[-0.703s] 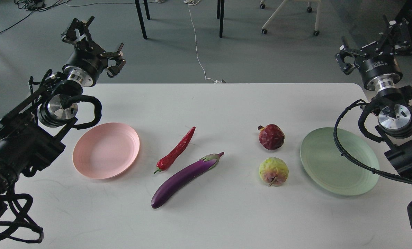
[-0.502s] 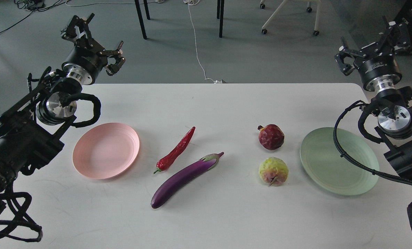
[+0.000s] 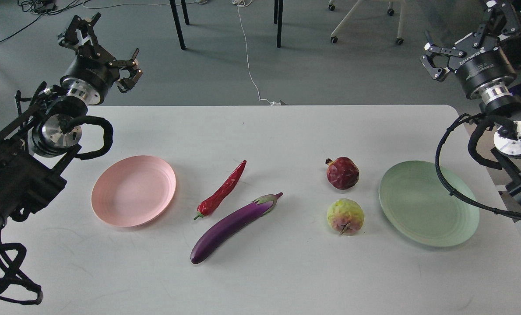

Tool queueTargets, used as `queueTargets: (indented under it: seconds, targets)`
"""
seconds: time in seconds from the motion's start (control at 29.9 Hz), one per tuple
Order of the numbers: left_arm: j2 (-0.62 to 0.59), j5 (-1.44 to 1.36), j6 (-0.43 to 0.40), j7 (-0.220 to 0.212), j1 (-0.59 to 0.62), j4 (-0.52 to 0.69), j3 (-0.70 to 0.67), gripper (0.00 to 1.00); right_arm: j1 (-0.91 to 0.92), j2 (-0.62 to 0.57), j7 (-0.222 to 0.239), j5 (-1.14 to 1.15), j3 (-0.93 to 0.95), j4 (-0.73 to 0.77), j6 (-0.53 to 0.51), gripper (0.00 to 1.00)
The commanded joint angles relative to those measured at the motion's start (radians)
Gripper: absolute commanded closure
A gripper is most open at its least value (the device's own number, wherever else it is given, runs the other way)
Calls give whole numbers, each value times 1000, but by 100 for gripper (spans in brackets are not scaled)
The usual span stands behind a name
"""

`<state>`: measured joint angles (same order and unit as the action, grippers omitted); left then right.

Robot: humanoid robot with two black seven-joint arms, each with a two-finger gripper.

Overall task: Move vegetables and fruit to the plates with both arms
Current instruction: 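Raise the right arm and swing the right gripper toward the fruits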

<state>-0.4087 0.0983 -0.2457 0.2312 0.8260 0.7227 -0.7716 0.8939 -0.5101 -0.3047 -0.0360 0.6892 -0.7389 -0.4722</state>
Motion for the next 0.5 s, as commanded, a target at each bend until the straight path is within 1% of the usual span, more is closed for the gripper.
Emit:
queueTargets:
  seconds: [0.0,0.07,0.13,0.27,0.37,0.47]
  targets:
    - [16,3,2,2,-2,3,-6,2,140,-39,-4,22,-176,-5,-3,0]
    - [16,6,-4,3,-5,6,-6,2,216,-48,-2,40,-288,-23,-3,0]
    - [14,6,-9,3,-10,9,-6,2,319,-48,-4,94,-440,-59,-2,1]
    - [7,6,-10,3,-13,12,-5,2,494,-36,-10,249,-739,-117,9,1]
    - [-2,6,-12,2,-13,14,-5,2,569,-30,-10,378,-887,-178,9,1]
    - [-9,6,-12,0,-13,18,-5,2,626,-22,-10,534,-988,-229,9,1]
